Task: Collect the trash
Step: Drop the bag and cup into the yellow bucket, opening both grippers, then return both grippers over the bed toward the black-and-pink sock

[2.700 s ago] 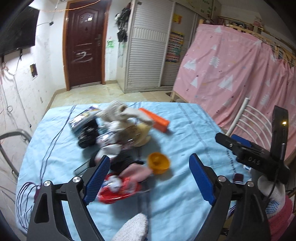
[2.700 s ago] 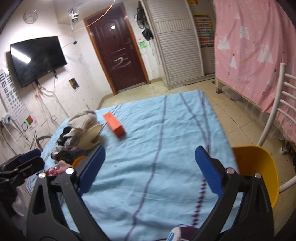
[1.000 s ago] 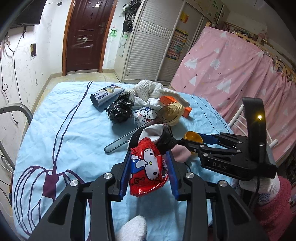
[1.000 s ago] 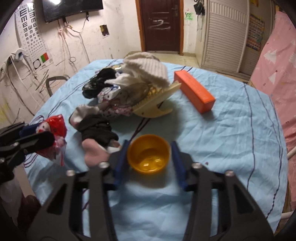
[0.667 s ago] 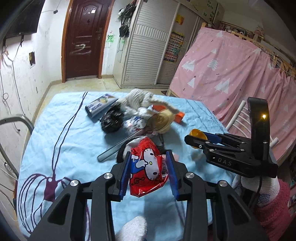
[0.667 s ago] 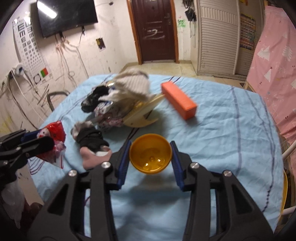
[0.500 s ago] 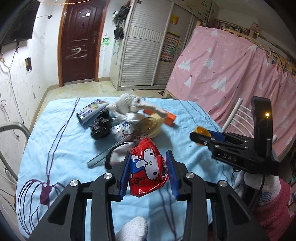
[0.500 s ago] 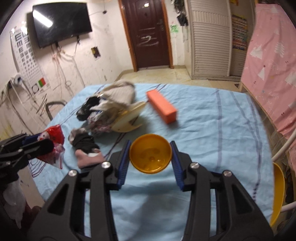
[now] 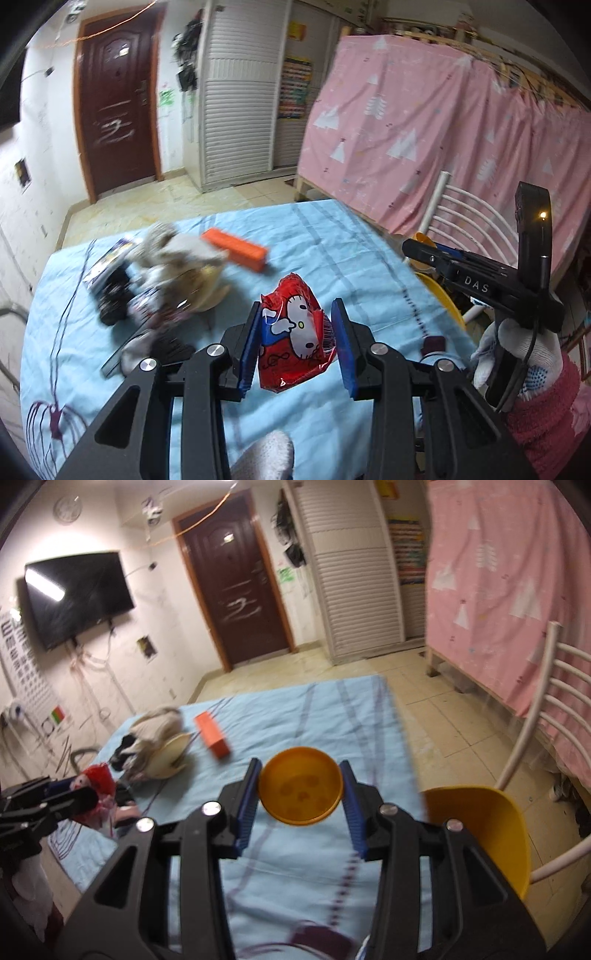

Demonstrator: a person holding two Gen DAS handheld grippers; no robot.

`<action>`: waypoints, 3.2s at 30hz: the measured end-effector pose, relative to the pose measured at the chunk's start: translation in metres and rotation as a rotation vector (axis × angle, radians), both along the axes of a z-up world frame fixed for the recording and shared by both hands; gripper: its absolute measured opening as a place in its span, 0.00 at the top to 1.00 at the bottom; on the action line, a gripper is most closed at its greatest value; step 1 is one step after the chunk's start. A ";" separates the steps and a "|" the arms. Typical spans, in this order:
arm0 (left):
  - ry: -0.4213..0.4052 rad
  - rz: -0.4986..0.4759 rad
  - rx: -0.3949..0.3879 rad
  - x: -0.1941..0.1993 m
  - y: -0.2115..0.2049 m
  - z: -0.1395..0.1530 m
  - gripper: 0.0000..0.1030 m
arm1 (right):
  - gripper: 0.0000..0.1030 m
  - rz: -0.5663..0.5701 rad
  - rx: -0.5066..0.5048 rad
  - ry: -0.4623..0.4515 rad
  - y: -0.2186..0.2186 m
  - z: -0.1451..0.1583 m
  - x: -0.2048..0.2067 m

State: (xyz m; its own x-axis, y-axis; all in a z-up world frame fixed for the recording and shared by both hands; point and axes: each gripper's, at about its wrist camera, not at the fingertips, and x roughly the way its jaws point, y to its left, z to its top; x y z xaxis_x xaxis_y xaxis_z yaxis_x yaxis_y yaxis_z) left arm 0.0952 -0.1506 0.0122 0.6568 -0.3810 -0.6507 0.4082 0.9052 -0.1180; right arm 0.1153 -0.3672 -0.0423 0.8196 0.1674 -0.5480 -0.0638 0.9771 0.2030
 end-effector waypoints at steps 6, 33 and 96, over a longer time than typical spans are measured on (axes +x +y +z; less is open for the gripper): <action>-0.019 -0.094 0.007 0.006 -0.057 0.005 0.73 | 0.61 -0.099 0.035 -0.024 -0.055 0.000 -0.015; 0.007 -0.324 -0.041 0.047 -0.265 -0.015 0.66 | 0.31 -0.470 0.241 -0.088 -0.203 -0.027 -0.051; 0.038 0.234 -0.019 0.023 0.096 -0.043 0.30 | 0.13 0.090 -0.035 0.055 0.102 -0.012 0.058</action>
